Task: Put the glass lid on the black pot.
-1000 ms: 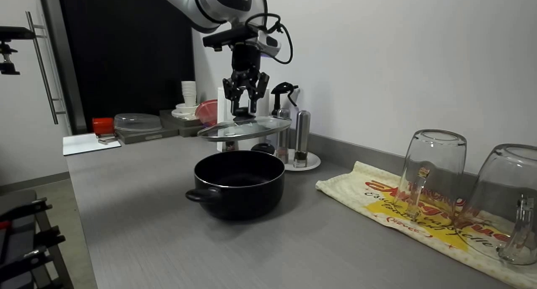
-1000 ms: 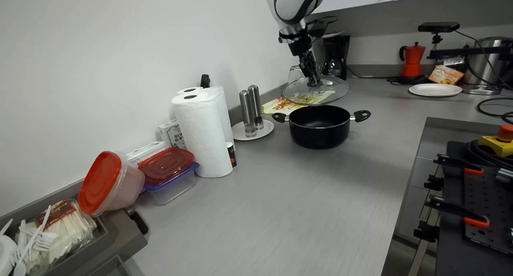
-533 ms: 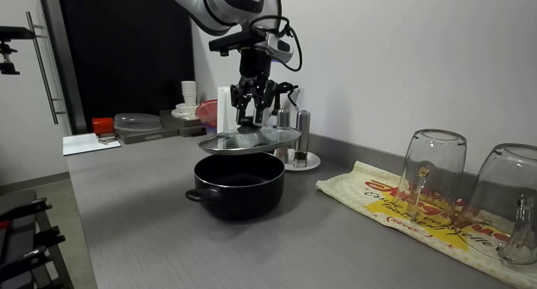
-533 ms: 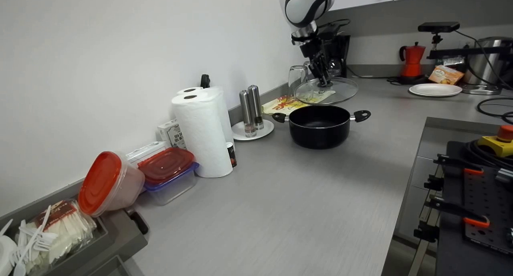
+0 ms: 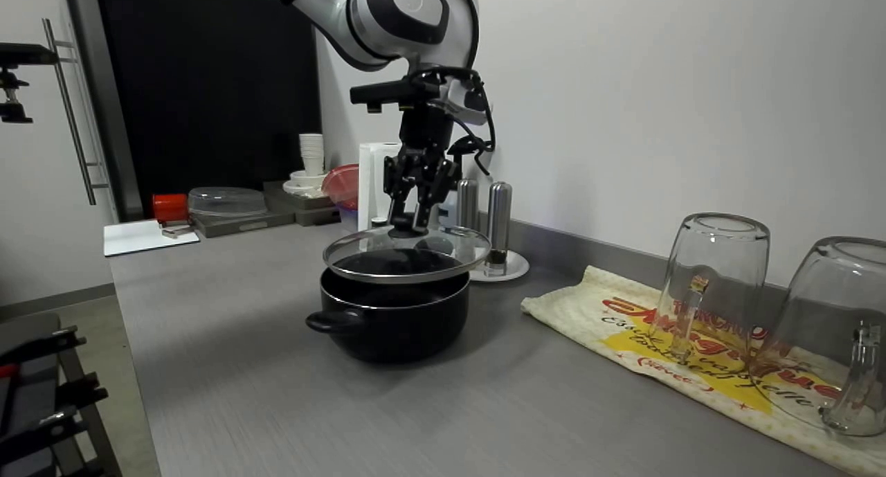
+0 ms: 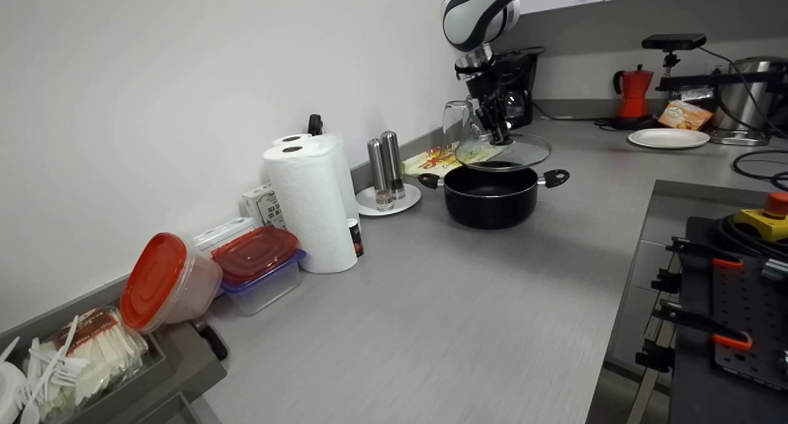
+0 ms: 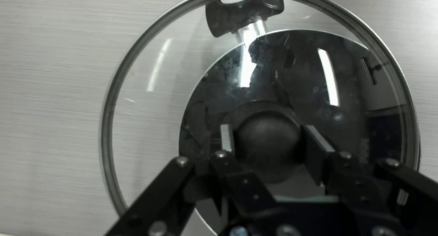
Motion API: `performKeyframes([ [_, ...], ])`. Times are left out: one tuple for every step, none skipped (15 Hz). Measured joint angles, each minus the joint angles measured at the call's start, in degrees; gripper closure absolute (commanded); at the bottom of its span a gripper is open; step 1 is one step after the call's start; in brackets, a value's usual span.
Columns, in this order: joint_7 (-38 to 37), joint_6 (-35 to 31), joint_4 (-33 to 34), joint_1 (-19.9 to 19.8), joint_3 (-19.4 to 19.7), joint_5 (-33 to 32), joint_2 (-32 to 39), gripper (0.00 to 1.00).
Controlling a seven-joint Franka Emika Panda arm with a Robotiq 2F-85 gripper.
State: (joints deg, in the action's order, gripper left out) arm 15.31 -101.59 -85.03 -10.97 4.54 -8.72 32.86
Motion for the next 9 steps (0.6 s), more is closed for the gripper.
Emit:
performKeyframes([
  [-0.2,-0.4,0.0,0.0,0.0,0.4,0.2,0.74],
  [-0.4,-0.7,0.0,0.0,-0.1,0.8,0.4,0.74],
  [-0.5,-1.1,0.0,0.0,-0.2,1.2,0.6,0.74],
  [-0.6,-1.4,0.0,0.0,-0.4,1.5,0.9,0.74],
  [-0.6,-1.7,0.0,0.0,-0.5,1.7,1.2,0.74],
  [-0.6,-2.0,0.0,0.0,-0.5,2.0,1.5,0.74],
  [-0.6,-2.2,0.0,0.1,-0.6,2.2,1.8,0.74],
  [-0.6,-2.4,0.0,0.1,-0.7,2.3,2.1,0.74],
  [-0.6,-2.6,0.0,0.1,-0.8,2.5,2.3,0.74],
])
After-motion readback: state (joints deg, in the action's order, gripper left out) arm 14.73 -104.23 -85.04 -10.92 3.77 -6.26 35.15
